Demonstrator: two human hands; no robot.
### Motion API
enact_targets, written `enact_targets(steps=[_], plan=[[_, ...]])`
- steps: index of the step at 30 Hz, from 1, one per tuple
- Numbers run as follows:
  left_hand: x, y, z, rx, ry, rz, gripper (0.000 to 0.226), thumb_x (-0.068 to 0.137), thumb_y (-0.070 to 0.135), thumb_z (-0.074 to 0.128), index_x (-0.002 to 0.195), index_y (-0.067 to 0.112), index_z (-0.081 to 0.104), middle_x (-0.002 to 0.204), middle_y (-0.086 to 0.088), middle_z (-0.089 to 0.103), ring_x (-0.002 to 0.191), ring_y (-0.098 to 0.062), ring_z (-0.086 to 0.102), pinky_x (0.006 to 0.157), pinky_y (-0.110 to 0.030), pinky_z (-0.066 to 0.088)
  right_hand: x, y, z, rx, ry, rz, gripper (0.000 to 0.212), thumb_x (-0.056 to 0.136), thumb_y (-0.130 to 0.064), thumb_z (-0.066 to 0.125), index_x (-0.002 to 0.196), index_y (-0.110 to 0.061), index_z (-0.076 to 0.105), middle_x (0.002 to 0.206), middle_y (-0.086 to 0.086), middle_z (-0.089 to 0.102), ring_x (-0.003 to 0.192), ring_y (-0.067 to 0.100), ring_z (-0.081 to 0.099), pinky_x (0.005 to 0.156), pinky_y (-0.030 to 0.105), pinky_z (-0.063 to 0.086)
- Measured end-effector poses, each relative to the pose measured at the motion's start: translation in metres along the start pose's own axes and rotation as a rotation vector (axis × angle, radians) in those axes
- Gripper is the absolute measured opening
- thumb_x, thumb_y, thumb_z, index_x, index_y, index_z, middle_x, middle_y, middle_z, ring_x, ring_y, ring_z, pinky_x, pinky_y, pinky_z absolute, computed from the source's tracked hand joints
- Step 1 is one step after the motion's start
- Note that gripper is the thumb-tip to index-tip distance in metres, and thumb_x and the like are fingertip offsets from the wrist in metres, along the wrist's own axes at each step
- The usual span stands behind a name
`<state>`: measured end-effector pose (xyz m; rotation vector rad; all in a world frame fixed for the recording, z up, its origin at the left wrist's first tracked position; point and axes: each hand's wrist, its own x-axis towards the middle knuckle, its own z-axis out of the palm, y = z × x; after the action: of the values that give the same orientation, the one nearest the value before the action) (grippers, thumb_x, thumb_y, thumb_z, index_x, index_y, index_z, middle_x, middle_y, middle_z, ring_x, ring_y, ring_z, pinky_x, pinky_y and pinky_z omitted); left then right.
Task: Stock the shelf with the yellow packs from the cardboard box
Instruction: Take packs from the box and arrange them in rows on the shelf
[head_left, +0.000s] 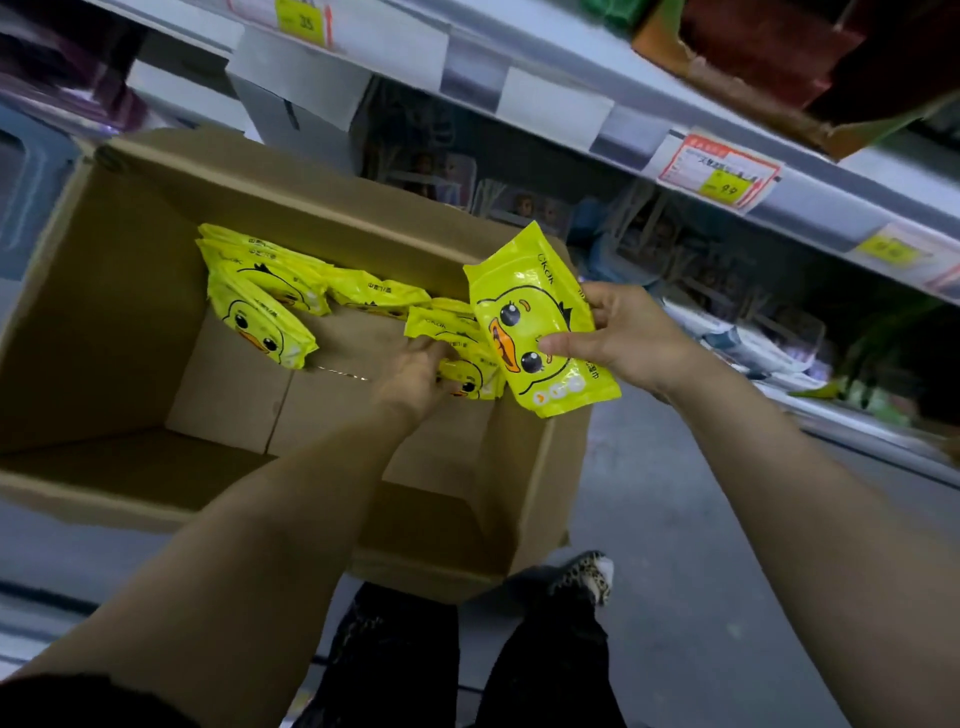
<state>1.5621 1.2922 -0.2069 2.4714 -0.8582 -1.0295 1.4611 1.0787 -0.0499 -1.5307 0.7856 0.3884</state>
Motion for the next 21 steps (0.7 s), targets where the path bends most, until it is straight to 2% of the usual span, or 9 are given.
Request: enact_targets(steps=[3,5,8,12,14,17,18,20,21], plan=[[0.005,-0.004,0.016,0.208,-0.011,0.008,0.063,0.078,0.036,0.077,0.131,0.016,0.050,0.129,-0.009,0.050,0.122,-0.031,0.043,0.096,-0.041,0.040,0.000,0.001,0.002,0.025,0.045,-0.020,0.036,0.078,-0.004,0.081,0.110,-0.014,0.068,0.094,-0.002,0.078,0.084,0.018,0.076,0.074,0.033,0.062],[0.004,-0.004,0.026,0.367,-0.032,0.006,0.071,0.080,0.038,0.075,0.138,0.016,0.041,0.132,-0.009,0.046,0.123,-0.031,0.042,0.098,-0.041,0.040,0.000,0.003,0.004,0.036,0.068,-0.038,0.035,0.078,-0.006,0.081,0.110,-0.015,0.069,0.096,0.001,0.078,0.085,0.020,0.076,0.076,0.036,0.062],[-0.004,-0.010,0.038,0.506,-0.091,-0.087,0.077,0.081,0.041,0.073,0.142,0.016,0.033,0.135,-0.009,0.048,0.124,-0.029,0.045,0.098,-0.038,0.038,-0.002,0.007,0.004,0.064,0.087,-0.052,0.034,0.079,-0.008,0.082,0.108,-0.017,0.068,0.100,0.002,0.077,0.087,0.021,0.075,0.079,0.041,0.062],[-0.015,-0.026,0.060,0.274,-0.191,-0.266,0.090,0.068,0.042,0.084,0.138,0.018,0.032,0.121,-0.013,0.059,0.119,-0.034,0.052,0.093,-0.042,0.044,-0.009,0.008,0.003,0.085,0.109,-0.067,0.034,0.079,-0.005,0.081,0.110,-0.014,0.068,0.100,0.004,0.077,0.087,0.021,0.075,0.080,0.041,0.062],[-0.019,-0.026,0.065,0.151,-0.192,-0.351,0.087,0.066,0.036,0.086,0.132,0.018,0.034,0.117,-0.015,0.062,0.113,-0.036,0.057,0.087,-0.043,0.049,-0.013,0.009,0.003,0.090,0.113,-0.084,0.033,0.080,-0.004,0.080,0.109,-0.014,0.069,0.101,0.005,0.077,0.088,0.022,0.075,0.080,0.040,0.061],[-0.018,-0.022,0.077,0.115,-0.140,-0.429,0.082,0.064,0.035,0.087,0.130,0.013,0.045,0.137,-0.024,0.046,0.130,-0.040,0.041,0.103,-0.045,0.040,-0.020,0.010,-0.001,0.090,0.117,-0.098,0.031,0.080,-0.004,0.080,0.107,-0.015,0.069,0.100,0.004,0.077,0.087,0.020,0.075,0.078,0.037,0.061],[-0.018,-0.017,0.080,0.057,-0.137,-0.442,0.076,0.063,0.033,0.088,0.127,0.011,0.052,0.134,-0.025,0.049,0.127,-0.039,0.044,0.103,-0.043,0.042,-0.023,0.011,-0.002,0.086,0.119,-0.102,0.031,0.080,-0.005,0.080,0.109,-0.012,0.069,0.100,0.004,0.077,0.087,0.020,0.075,0.079,0.038,0.061],[-0.018,-0.007,0.084,-0.227,-0.149,-0.463,0.046,0.067,0.015,0.086,0.109,0.007,0.069,0.105,-0.016,0.069,0.096,-0.030,0.064,0.084,-0.038,0.053,-0.031,0.013,-0.005,0.070,0.128,-0.103,0.036,0.080,-0.007,0.081,0.114,-0.007,0.068,0.101,0.005,0.077,0.088,0.020,0.075,0.082,0.042,0.061],[-0.022,-0.001,0.085,-0.355,-0.148,-0.483,0.034,0.069,0.007,0.083,0.101,0.006,0.072,0.091,-0.012,0.071,0.081,-0.026,0.066,0.075,-0.036,0.055,-0.036,0.014,-0.008,0.066,0.131,-0.102,0.037,0.080,-0.008,0.081,0.115,-0.006,0.068,0.101,0.005,0.077,0.088,0.020,0.075,0.083,0.043,0.061]])
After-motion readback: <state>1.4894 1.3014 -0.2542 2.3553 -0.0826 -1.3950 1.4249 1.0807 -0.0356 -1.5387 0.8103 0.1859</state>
